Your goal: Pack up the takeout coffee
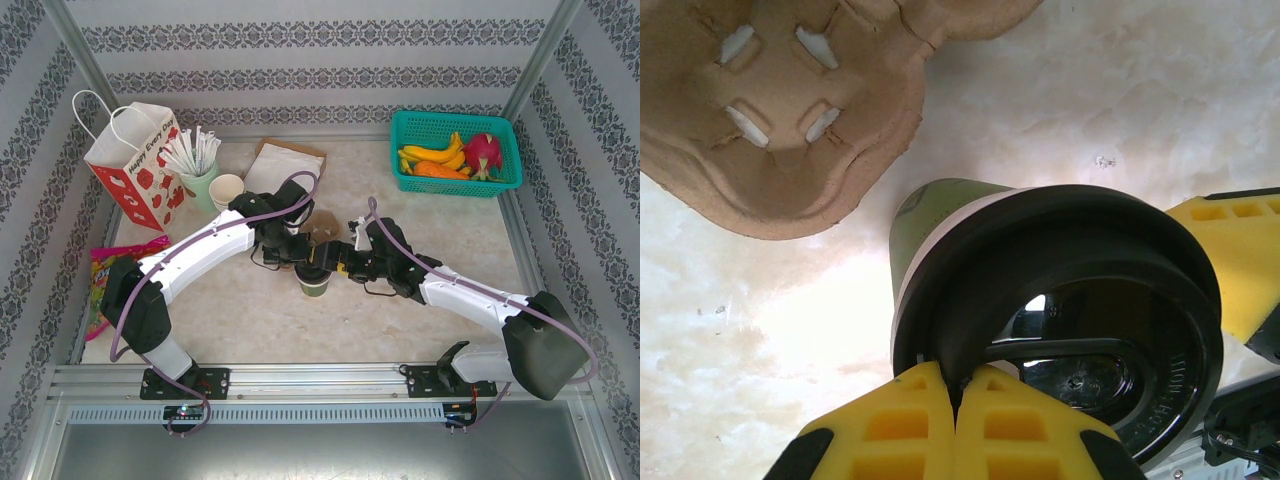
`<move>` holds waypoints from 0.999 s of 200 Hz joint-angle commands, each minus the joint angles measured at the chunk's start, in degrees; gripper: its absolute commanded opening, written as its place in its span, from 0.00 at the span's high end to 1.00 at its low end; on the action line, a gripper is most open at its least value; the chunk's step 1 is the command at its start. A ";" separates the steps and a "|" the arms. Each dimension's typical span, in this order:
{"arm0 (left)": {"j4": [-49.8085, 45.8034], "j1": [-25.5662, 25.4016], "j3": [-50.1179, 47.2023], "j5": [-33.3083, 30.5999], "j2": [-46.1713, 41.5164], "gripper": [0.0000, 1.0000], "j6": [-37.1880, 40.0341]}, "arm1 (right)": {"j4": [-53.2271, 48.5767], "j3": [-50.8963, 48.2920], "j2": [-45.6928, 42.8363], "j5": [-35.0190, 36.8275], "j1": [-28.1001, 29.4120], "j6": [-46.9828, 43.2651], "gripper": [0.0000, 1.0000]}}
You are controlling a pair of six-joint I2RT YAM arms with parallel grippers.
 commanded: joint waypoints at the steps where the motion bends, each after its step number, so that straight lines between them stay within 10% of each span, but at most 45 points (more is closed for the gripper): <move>1: -1.37 -0.85 -0.48 0.20 0.25 1.00 1.17 | -0.19 1.04 -0.74 -0.25 0.60 -1.23 0.02; 200: -1.37 -1.65 -1.90 -1.79 2.70 1.00 2.25 | -0.30 1.55 1.20 -1.37 1.17 -1.75 0.02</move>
